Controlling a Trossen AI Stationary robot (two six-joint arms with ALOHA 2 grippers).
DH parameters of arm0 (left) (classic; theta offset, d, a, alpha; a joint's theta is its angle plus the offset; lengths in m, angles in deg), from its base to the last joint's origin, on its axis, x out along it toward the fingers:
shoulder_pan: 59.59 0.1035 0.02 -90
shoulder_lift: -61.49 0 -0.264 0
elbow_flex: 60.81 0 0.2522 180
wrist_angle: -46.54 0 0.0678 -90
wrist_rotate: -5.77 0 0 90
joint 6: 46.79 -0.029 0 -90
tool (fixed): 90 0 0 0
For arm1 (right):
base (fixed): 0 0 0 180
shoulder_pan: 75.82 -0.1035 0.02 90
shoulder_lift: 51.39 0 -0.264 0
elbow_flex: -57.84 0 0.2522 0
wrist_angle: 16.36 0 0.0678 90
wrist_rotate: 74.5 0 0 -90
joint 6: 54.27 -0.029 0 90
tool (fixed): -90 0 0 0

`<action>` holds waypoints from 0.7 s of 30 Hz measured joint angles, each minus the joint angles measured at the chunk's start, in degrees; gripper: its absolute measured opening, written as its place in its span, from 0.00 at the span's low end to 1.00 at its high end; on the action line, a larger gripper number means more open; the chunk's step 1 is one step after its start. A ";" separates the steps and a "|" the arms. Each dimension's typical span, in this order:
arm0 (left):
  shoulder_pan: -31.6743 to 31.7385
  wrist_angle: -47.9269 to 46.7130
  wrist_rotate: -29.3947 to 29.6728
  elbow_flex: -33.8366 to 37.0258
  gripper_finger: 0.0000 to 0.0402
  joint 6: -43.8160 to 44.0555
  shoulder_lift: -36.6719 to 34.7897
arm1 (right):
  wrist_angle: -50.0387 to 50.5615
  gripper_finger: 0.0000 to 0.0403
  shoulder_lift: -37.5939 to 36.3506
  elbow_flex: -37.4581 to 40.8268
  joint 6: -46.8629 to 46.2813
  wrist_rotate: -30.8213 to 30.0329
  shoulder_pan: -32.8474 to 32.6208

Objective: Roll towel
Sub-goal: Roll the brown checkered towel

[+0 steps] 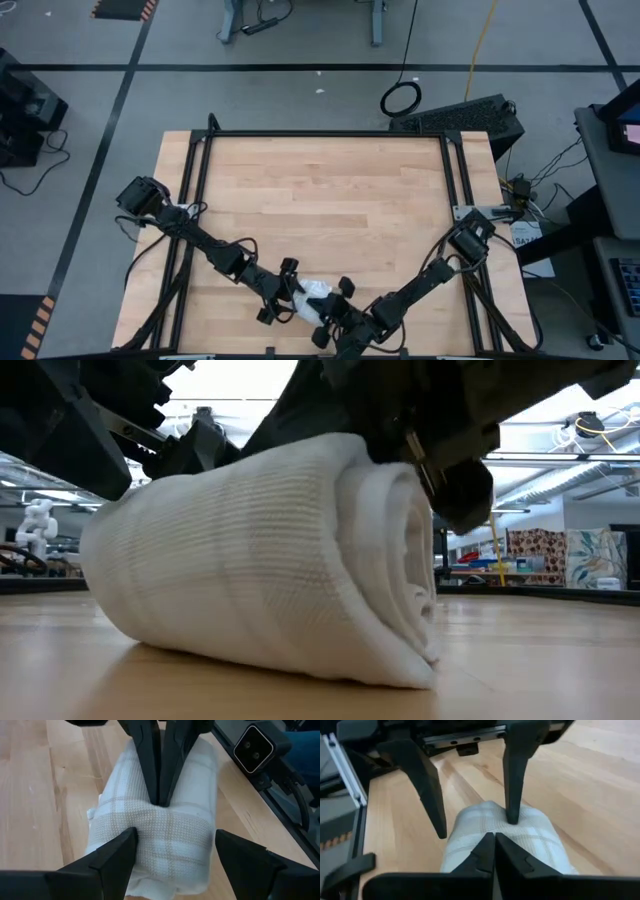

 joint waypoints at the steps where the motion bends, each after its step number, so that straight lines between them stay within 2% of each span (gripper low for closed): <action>1: 0.19 -0.03 -0.27 0.00 0.69 0.00 -0.01 | -0.03 0.02 0.41 -0.02 -1.26 -0.14 -0.02; 10: 1.51 -0.09 -4.50 -0.02 0.69 -0.63 -0.34 | 0.61 0.01 2.84 -0.11 -5.63 -1.38 -0.66; 16: 0.61 -2.90 -5.58 0.15 0.69 -2.56 -6.77 | 0.64 0.00 2.96 0.00 -5.74 -1.43 -0.68; 21: -0.38 4.13 -3.17 1.15 0.65 -6.13 -8.20 | 0.69 0.00 2.96 0.02 -5.78 -1.19 -0.66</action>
